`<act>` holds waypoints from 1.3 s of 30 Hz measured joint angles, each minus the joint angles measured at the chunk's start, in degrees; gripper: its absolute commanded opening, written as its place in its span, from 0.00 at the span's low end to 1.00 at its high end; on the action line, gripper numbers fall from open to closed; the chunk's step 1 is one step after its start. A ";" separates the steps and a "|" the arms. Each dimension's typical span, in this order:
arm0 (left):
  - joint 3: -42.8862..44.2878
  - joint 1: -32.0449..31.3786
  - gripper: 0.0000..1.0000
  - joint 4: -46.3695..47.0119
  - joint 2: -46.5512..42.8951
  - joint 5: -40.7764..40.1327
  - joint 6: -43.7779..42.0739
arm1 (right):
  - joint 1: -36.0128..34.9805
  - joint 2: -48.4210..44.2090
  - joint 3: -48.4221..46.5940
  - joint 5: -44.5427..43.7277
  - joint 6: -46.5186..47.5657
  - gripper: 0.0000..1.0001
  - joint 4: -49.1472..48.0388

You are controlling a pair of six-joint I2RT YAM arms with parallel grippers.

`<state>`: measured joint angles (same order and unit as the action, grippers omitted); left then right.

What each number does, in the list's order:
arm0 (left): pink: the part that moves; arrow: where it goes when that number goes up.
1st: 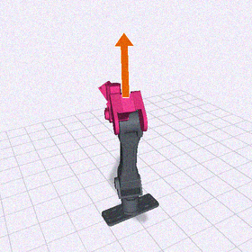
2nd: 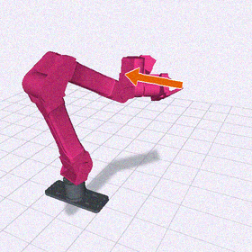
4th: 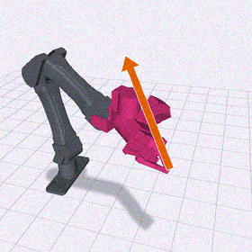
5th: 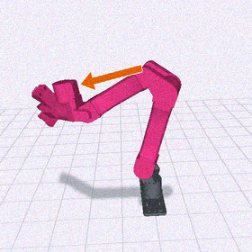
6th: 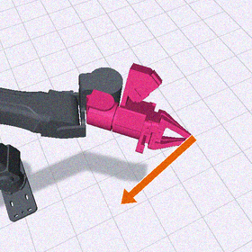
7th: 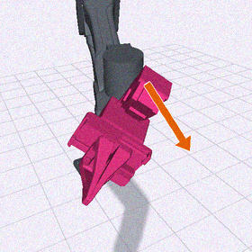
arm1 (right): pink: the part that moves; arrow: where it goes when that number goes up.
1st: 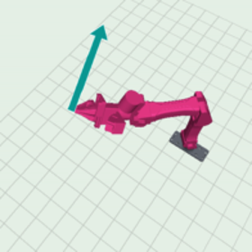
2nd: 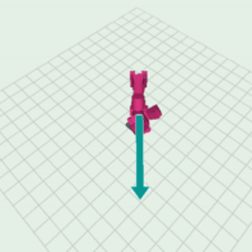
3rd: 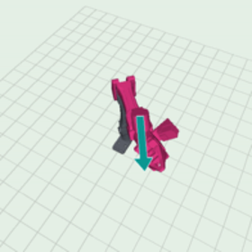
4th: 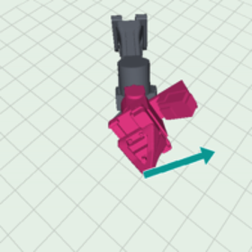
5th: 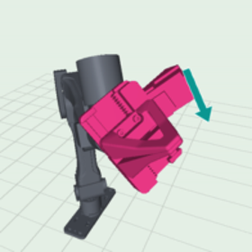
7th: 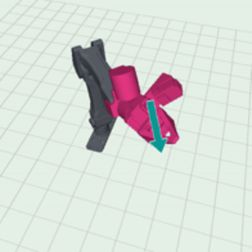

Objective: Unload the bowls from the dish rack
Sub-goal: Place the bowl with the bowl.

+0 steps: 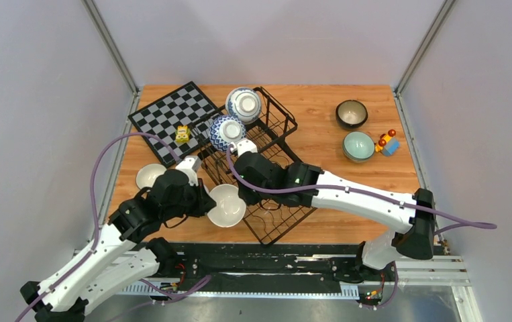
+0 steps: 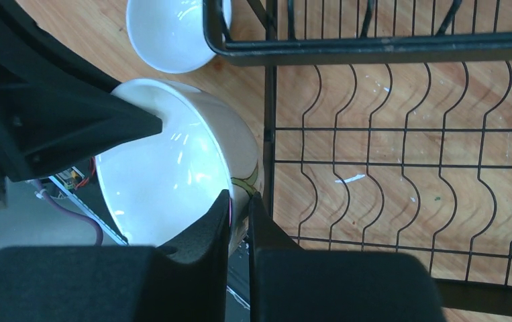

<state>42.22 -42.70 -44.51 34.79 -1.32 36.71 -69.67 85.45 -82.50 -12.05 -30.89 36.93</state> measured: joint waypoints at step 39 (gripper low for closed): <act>-8.26 2.34 0.00 -16.44 -3.50 -39.36 23.58 | -0.46 -45.00 39.67 -16.41 -0.79 0.69 -4.42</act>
<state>33.95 -40.36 -60.95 31.29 -40.69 60.29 -70.13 40.45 -42.83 -28.47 -31.68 32.51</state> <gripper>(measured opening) 0.055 0.696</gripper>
